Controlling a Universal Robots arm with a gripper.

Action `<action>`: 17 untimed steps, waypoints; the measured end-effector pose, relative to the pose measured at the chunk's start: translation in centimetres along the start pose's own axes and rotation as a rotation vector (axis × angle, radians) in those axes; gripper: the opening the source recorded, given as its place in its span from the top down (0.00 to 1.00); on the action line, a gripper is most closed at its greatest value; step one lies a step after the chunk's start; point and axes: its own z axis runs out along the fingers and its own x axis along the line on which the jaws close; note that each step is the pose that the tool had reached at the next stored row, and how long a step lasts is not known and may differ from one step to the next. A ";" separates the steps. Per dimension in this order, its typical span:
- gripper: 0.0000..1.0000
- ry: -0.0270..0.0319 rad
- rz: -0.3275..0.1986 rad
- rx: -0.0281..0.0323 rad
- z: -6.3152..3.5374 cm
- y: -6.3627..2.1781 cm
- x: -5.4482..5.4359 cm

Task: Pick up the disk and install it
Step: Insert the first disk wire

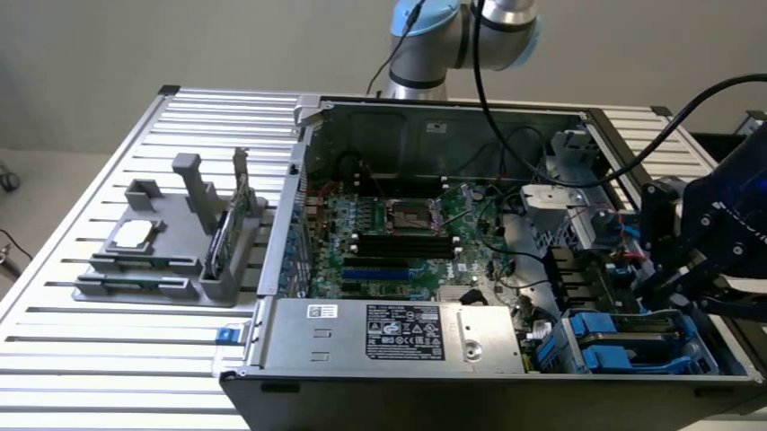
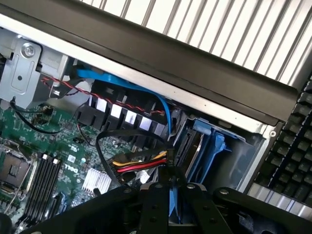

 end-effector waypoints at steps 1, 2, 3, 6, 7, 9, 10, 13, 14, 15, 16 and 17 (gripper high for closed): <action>0.84 -0.0080 0.001 0.0032 0.02 0.08 0.2; 0.84 -0.0163 0.001 0.0065 0.03 0.14 0.3; 0.84 -0.0244 0.002 0.0096 0.02 0.18 0.3; 0.84 -0.0319 0.017 0.0122 0.04 0.25 0.3; 0.84 -0.0329 0.025 0.0122 0.03 0.27 0.3; 0.84 -0.0326 0.047 0.0113 0.02 0.27 0.3; 0.84 -0.0320 0.061 0.0105 0.02 0.28 0.3; 0.84 -0.0300 0.110 0.0079 0.02 0.29 0.3; 0.84 -0.0293 0.127 0.0071 0.02 0.28 0.3; 0.84 -0.0284 0.145 0.0061 0.02 0.28 0.3; 0.84 -0.0279 0.163 0.0052 0.01 0.28 0.3; 0.84 -0.0269 0.181 0.0042 0.03 0.28 0.3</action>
